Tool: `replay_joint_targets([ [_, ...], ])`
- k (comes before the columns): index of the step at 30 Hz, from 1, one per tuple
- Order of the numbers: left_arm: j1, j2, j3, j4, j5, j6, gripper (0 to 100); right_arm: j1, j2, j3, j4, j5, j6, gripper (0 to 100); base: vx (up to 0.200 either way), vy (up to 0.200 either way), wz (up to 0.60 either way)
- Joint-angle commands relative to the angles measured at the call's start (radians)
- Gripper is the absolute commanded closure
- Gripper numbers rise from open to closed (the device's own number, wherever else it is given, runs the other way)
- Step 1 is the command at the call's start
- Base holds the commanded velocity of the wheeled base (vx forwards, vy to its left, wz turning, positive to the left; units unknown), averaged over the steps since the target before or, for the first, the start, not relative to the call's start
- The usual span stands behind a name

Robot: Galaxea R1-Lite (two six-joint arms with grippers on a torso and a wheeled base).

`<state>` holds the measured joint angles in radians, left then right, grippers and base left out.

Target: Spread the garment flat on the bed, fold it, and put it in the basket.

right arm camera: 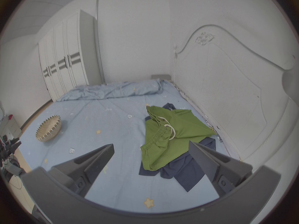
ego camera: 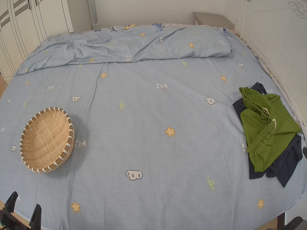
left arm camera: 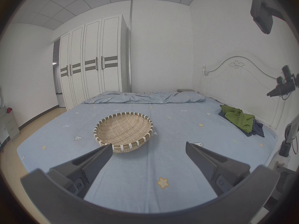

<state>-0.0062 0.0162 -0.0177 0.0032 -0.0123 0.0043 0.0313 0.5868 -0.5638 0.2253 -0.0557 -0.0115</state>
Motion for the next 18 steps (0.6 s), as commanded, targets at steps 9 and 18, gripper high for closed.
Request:
replay_joint_targets([
  [9, 0.000, -0.016, 0.016, 0.000, 0.000, 0.000, 0, -0.016, 0.829, -0.199, -0.291, -0.184, -0.013, 0, 0.000, 0.000, 0.00],
  [18, 0.000, -0.016, 0.016, 0.000, 0.000, 0.000, 0, -0.065, 1.116, -0.334, -0.449, -0.273, -0.012, 0, 0.000, 0.000, 0.00],
])
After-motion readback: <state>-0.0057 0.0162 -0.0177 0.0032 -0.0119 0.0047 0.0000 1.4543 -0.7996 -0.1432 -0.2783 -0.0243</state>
